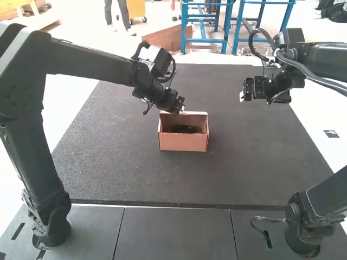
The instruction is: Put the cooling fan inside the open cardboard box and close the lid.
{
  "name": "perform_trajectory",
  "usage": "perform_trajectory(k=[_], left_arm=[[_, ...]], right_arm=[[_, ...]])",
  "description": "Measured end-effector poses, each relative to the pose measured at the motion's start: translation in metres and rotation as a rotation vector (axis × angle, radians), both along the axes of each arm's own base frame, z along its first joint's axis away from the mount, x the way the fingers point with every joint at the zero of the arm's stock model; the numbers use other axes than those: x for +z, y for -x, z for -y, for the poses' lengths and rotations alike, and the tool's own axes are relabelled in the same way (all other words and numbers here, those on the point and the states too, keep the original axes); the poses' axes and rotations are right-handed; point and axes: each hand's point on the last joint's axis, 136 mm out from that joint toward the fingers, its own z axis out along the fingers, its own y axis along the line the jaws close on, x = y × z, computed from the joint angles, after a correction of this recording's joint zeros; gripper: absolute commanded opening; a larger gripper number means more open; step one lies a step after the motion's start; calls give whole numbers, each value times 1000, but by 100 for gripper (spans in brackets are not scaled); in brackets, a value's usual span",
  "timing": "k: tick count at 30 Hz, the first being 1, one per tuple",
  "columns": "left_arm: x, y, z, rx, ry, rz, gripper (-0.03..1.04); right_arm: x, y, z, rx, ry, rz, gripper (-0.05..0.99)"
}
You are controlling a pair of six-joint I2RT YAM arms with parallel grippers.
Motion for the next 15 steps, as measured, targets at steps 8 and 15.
perform_trajectory(k=[8,15], left_arm=[[-22,12,8,-29,1,-11,97],[-52,13,10,-34,-18,-29,97]], right_arm=[[-2,5,-6,25,-29,-23,92],[-5,10,-9,37,-45,-46,92]])
